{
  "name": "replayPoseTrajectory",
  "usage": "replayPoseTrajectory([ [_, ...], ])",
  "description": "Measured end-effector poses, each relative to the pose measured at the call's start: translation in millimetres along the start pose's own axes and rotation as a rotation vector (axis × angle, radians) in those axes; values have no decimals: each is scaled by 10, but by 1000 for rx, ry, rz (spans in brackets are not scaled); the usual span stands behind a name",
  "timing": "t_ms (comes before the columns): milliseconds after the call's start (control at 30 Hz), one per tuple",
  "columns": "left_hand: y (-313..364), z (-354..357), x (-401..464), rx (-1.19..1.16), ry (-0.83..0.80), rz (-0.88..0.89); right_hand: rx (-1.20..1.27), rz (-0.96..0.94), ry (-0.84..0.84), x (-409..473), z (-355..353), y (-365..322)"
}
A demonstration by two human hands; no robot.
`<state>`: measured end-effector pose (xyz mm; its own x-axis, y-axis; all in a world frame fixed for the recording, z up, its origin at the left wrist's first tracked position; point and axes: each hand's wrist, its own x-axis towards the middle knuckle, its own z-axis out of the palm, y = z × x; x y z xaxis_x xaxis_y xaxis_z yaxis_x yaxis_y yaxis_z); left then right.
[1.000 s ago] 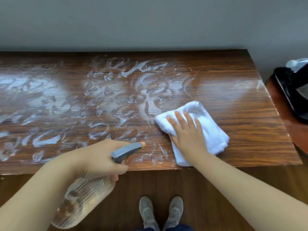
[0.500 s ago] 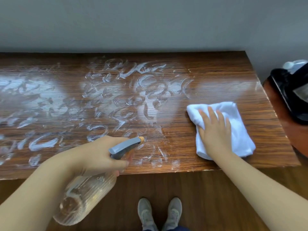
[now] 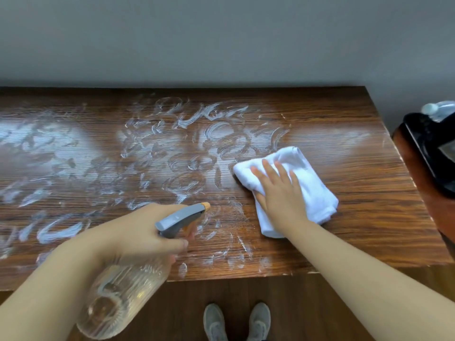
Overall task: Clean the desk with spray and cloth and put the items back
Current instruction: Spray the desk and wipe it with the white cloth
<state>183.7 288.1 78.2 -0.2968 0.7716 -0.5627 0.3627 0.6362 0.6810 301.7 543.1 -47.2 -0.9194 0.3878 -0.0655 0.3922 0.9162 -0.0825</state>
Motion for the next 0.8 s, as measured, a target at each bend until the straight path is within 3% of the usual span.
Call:
replayPoseTrajectory([
  [267, 71, -183, 221, 36, 62, 18, 18, 104, 17, 826, -123, 356],
  [467, 305, -262, 327, 37, 116, 39, -12, 327, 56, 747, -246, 921],
  [800, 562, -207, 584, 18, 117, -32, 43, 142, 30, 81, -126, 1030],
])
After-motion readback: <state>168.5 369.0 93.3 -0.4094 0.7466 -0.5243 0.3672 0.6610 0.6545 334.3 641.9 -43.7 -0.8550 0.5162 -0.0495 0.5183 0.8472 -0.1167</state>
